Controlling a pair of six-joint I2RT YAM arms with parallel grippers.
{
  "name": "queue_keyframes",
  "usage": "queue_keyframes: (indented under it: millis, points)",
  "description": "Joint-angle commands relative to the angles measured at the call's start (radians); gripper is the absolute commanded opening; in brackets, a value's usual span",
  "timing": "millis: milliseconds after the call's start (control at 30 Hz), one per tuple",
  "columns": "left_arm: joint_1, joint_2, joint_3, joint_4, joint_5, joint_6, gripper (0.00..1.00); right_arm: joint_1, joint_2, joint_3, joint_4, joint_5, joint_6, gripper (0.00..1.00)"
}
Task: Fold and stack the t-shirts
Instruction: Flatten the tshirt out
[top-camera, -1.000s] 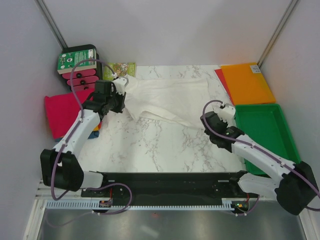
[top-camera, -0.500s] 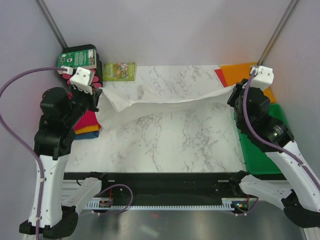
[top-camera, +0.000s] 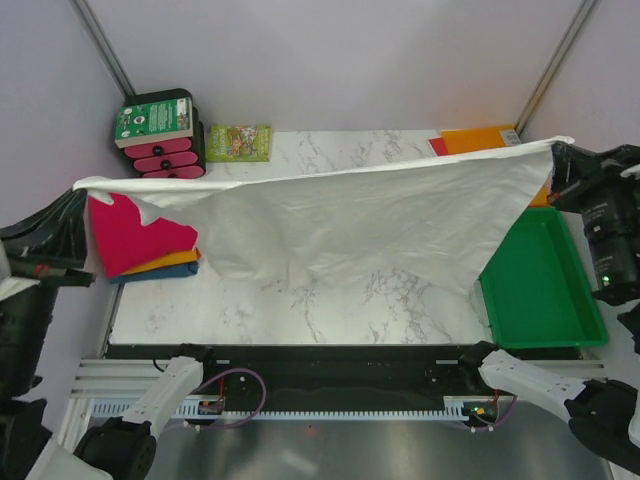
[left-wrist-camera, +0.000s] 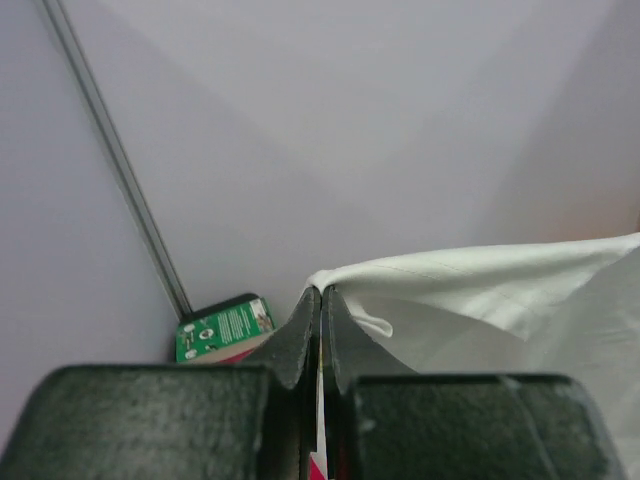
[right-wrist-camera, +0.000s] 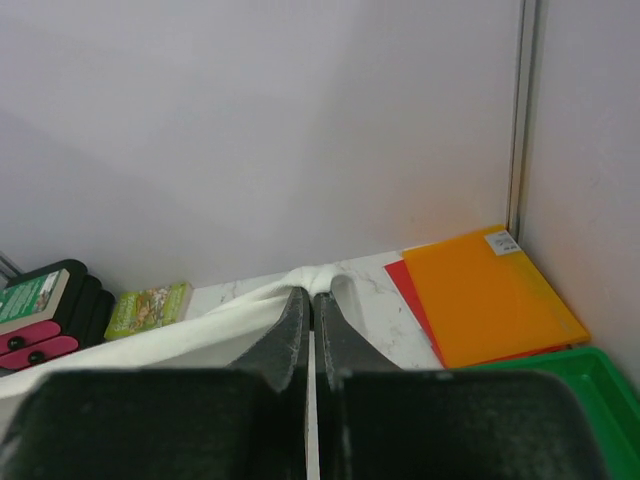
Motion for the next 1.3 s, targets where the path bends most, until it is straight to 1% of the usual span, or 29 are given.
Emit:
queue_keyframes:
  millis: [0,100,233,333,400,433,467,567,633,667,733,767,833,867,933,1133,1267]
  points:
    - [-0.002,0.021,0.158,-0.056,-0.126,0.059,0.02,-0.001,-0.039,0.068,-0.063,0.056,-0.064,0.0]
    - [-0.024,0.044,0.233,-0.059,-0.178,0.068,0.02,0.0,-0.053,0.101,-0.075,0.079,-0.072,0.0]
    - [-0.035,0.048,0.227,-0.059,-0.186,0.064,0.02,-0.001,-0.065,0.072,-0.086,0.109,-0.064,0.0]
    - [-0.035,0.035,0.14,-0.059,-0.172,0.062,0.02,0.0,-0.077,-0.002,-0.083,0.145,-0.06,0.0]
    - [-0.036,0.028,0.045,-0.05,-0.149,0.071,0.02,0.0,-0.081,-0.045,-0.081,0.168,-0.043,0.0]
    - [-0.036,0.024,0.004,-0.039,-0.142,0.074,0.02,0.0,-0.078,-0.095,-0.065,0.183,-0.041,0.0]
    - [-0.036,0.019,-0.092,0.008,-0.125,0.08,0.02,0.002,-0.074,-0.12,-0.055,0.191,-0.038,0.0]
    - [-0.036,0.05,-0.225,0.091,-0.125,0.09,0.02,0.002,-0.033,-0.191,-0.006,0.215,-0.028,0.0]
    - [-0.036,0.115,-0.244,0.132,-0.128,0.09,0.02,0.002,0.011,-0.203,0.043,0.231,-0.04,0.0]
    - [-0.036,0.137,-0.233,0.171,-0.129,0.091,0.02,0.002,0.025,-0.195,0.058,0.237,-0.044,0.0]
    - [-0.036,0.217,-0.192,0.189,-0.128,0.09,0.02,0.002,0.065,-0.148,0.095,0.234,-0.055,0.0]
    - [-0.036,0.247,-0.125,0.189,-0.129,0.085,0.02,0.002,0.079,-0.128,0.104,0.232,-0.061,0.0]
    - [-0.036,0.316,-0.055,0.189,-0.134,0.087,0.02,0.002,0.106,-0.073,0.127,0.217,-0.075,0.0]
    - [-0.036,0.332,0.01,0.189,-0.145,0.087,0.02,0.002,0.113,-0.056,0.13,0.206,-0.086,0.0]
    - [-0.036,0.346,0.072,0.179,-0.136,0.081,0.02,0.002,0.13,-0.011,0.121,0.186,-0.086,0.0]
    - [-0.036,0.263,0.075,0.124,-0.128,0.039,0.02,0.002,0.067,-0.048,0.11,0.157,-0.081,0.0]
    - [-0.035,0.148,0.077,0.088,-0.14,0.027,0.02,0.002,0.031,-0.03,0.071,0.136,-0.078,0.0]
